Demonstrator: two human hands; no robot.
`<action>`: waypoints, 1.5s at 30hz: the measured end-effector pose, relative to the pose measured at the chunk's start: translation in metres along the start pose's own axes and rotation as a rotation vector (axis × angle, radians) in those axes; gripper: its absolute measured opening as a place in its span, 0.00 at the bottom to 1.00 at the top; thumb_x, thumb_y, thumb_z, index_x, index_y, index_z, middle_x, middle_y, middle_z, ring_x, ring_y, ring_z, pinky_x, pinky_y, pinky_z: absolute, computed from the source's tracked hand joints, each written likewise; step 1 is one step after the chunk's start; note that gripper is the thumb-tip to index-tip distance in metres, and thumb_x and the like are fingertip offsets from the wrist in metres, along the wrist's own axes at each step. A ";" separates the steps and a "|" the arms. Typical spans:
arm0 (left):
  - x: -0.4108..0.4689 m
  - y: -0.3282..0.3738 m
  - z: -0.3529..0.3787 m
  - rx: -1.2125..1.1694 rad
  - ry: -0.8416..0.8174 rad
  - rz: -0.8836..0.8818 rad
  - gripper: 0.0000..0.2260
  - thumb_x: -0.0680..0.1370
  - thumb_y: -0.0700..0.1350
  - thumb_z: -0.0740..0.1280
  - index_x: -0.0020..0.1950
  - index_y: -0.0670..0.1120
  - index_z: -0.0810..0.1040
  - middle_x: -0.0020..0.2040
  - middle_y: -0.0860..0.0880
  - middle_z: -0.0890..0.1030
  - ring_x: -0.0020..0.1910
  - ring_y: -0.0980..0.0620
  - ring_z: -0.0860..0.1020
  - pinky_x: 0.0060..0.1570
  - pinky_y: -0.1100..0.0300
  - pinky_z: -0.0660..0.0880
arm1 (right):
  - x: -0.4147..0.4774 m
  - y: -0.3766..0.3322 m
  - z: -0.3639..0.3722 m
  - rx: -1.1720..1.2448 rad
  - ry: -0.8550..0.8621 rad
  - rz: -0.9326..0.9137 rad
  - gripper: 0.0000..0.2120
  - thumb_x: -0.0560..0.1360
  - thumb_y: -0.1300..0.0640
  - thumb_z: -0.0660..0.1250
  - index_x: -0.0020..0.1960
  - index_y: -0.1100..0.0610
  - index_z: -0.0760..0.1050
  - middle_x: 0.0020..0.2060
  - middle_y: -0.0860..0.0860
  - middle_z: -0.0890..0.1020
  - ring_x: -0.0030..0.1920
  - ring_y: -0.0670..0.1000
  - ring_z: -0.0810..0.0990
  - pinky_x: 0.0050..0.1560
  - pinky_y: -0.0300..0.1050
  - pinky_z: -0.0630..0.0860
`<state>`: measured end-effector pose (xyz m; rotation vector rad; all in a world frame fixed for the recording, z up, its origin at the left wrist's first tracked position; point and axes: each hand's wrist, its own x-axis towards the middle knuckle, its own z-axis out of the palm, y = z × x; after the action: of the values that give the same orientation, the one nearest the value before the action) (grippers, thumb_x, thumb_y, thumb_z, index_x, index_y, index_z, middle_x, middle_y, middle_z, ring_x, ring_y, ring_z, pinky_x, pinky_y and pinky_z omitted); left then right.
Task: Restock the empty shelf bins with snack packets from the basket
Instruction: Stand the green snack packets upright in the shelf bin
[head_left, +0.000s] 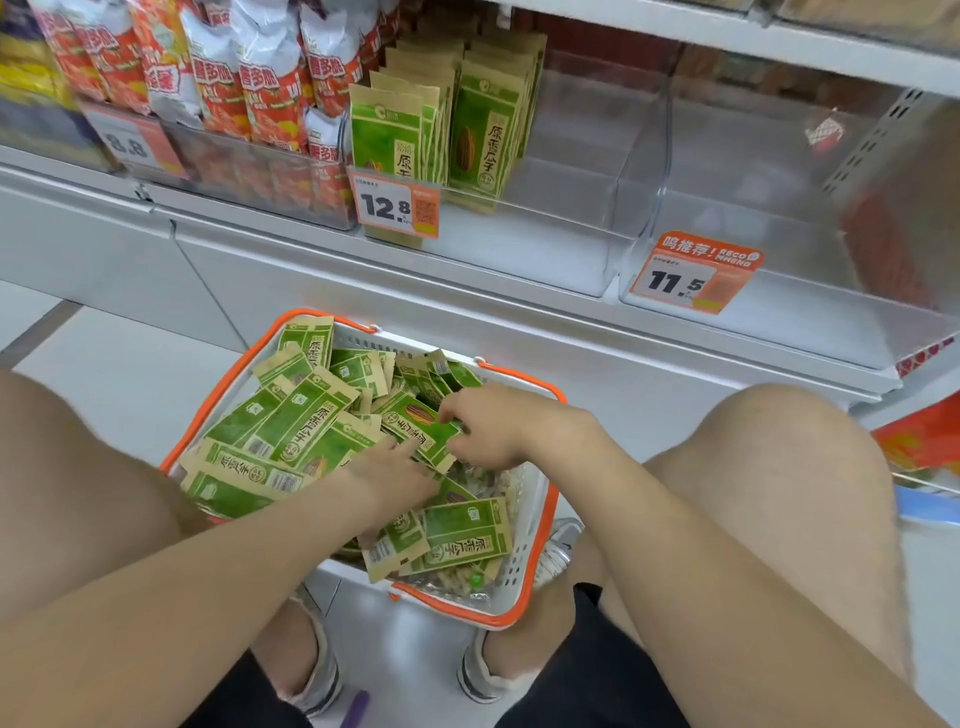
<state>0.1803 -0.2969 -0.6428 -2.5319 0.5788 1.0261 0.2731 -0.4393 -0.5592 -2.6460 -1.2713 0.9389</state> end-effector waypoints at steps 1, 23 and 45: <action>0.000 -0.002 -0.002 -0.017 0.012 -0.001 0.33 0.69 0.56 0.82 0.69 0.51 0.72 0.69 0.50 0.77 0.73 0.42 0.65 0.71 0.43 0.64 | 0.001 0.002 -0.001 0.003 -0.004 0.001 0.23 0.83 0.52 0.62 0.77 0.53 0.70 0.67 0.54 0.78 0.59 0.54 0.79 0.54 0.48 0.76; -0.068 -0.070 -0.108 -2.332 0.861 -0.422 0.22 0.84 0.41 0.67 0.77 0.45 0.64 0.49 0.40 0.85 0.43 0.43 0.85 0.46 0.43 0.84 | -0.050 0.004 -0.053 0.137 0.507 -0.196 0.40 0.74 0.56 0.78 0.80 0.38 0.65 0.80 0.44 0.66 0.79 0.47 0.63 0.76 0.46 0.62; -0.106 -0.062 -0.142 -2.088 1.254 -0.335 0.14 0.86 0.52 0.64 0.47 0.44 0.80 0.45 0.39 0.86 0.43 0.44 0.83 0.48 0.44 0.82 | -0.035 -0.030 -0.092 0.847 0.749 0.001 0.12 0.78 0.44 0.73 0.49 0.53 0.83 0.36 0.51 0.88 0.37 0.52 0.87 0.46 0.60 0.85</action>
<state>0.2230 -0.2836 -0.4610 -4.2605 -1.6848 -1.1146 0.2868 -0.4264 -0.4579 -1.9717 -0.5165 0.2834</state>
